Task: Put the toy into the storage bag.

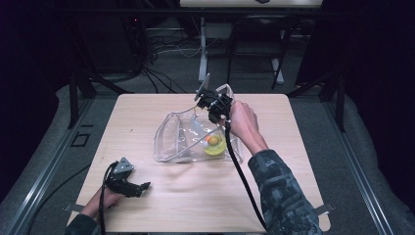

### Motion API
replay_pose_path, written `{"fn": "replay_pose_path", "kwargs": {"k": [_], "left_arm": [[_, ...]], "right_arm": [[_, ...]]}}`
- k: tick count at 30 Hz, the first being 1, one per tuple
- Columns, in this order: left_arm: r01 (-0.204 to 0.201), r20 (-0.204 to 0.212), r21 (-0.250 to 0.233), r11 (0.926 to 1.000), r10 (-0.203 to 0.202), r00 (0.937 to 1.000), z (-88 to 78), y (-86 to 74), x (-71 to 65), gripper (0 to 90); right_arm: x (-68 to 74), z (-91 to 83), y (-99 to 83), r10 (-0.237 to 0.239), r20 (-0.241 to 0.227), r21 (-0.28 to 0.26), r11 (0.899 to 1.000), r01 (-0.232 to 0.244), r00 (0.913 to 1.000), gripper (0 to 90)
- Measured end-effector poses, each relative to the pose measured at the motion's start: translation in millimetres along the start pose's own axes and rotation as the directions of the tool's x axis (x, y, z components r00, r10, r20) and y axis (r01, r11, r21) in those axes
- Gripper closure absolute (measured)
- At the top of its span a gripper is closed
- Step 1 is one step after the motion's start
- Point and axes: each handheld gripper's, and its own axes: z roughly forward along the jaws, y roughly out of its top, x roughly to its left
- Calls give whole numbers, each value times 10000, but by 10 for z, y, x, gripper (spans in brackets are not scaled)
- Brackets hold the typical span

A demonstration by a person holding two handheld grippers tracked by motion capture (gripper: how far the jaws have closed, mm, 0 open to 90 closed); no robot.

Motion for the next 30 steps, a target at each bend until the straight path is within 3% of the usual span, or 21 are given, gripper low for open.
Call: {"fn": "replay_pose_path", "kwargs": {"k": [2, 13, 17, 21, 26, 30], "left_arm": [[2, -2, 9, 10000, -2, 10000, -1, 0, 0, 2], [-4, -3, 3, 10000, 4, 10000, 0, 0, 0, 2], [1, -3, 11, 10000, -1, 10000, -1, 0, 0, 3], [0, -4, 0, 10000, 0, 10000, 0, 0, 0, 2], [3, -1, 9, 10000, -3, 10000, -1, 0, 0, 2], [6, -6, 7, 10000, -6, 10000, 0, 0, -1, 2]], "right_arm": [[-4, 23, 2, -97, 121, 287, 9995, 93, 9999, 873], [-7, 79, 3, 85, 303, 555, 9984, -102, 9995, 870], [-13, 63, -12, 305, 354, 284, 9991, -315, 9989, 857], [-35, 8, -30, 385, 332, 156, 9991, -390, 9987, 800], [-75, -110, -63, 789, 47, -405, 9961, -787, 9969, 706], [-113, -244, -91, 1071, -72, -831, 9907, -1074, 9942, 572]]}}
